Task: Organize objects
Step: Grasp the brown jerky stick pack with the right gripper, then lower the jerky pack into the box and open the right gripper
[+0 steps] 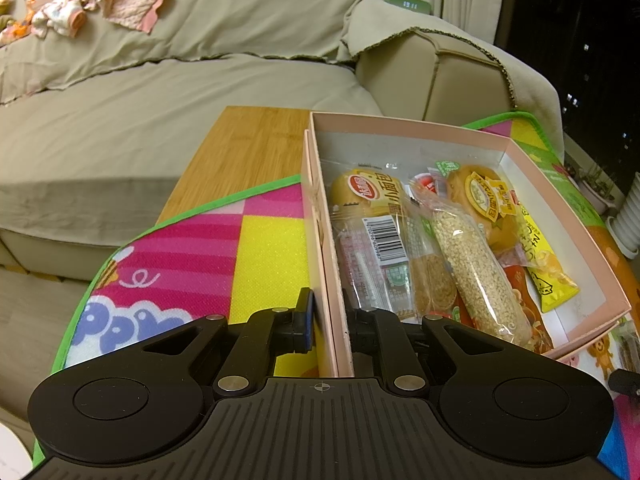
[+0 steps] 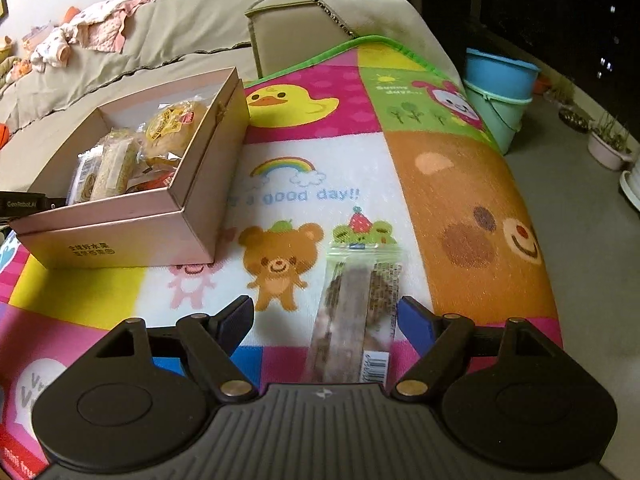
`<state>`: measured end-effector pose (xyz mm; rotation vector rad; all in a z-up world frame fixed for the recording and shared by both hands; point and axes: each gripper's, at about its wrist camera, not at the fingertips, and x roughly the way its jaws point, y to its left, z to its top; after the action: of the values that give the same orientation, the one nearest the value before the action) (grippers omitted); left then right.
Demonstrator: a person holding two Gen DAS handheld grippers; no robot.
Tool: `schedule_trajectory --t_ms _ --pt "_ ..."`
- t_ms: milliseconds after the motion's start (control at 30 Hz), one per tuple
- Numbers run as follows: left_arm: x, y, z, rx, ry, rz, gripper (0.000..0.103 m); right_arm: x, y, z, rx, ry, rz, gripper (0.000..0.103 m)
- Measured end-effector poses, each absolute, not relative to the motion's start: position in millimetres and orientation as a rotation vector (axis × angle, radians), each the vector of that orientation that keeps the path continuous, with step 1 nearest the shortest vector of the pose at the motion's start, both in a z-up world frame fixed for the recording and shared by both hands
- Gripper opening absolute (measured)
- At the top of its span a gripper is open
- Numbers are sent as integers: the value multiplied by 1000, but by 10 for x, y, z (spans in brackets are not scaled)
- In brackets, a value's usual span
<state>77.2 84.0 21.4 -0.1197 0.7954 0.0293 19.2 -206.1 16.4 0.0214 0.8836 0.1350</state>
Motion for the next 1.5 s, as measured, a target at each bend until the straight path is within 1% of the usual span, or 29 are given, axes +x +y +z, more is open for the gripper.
schedule_trajectory --t_ms 200,300,367,400,433,700,800,900,1167,1367,1500 --pt "773 840 214 -120 795 30 13 179 -2077 130 -24 861 176 79" --pt "773 839 214 -120 796 30 13 132 -2096 131 -54 850 185 71" --pt "773 839 215 -119 796 30 13 104 -2121 147 -56 846 176 54" --pt "774 840 214 -120 796 30 13 97 -2132 156 -54 846 175 49" --pt "771 842 214 -120 796 30 13 89 -2147 165 -49 849 176 41" --pt "771 834 215 -117 798 31 13 -46 -2120 216 -74 869 191 38" --pt "773 833 216 -119 797 30 13 -110 -2117 293 -62 883 213 36" --pt "774 828 216 -119 797 30 13 -213 -2081 494 -63 847 248 36" --pt "774 828 216 -123 797 26 13 -276 -1880 1275 -60 666 367 36" --pt "777 827 221 -129 796 22 14 21 -1620 1796 -45 547 454 36" --pt "779 826 222 -130 796 21 14 319 -1432 1863 -40 526 450 36"
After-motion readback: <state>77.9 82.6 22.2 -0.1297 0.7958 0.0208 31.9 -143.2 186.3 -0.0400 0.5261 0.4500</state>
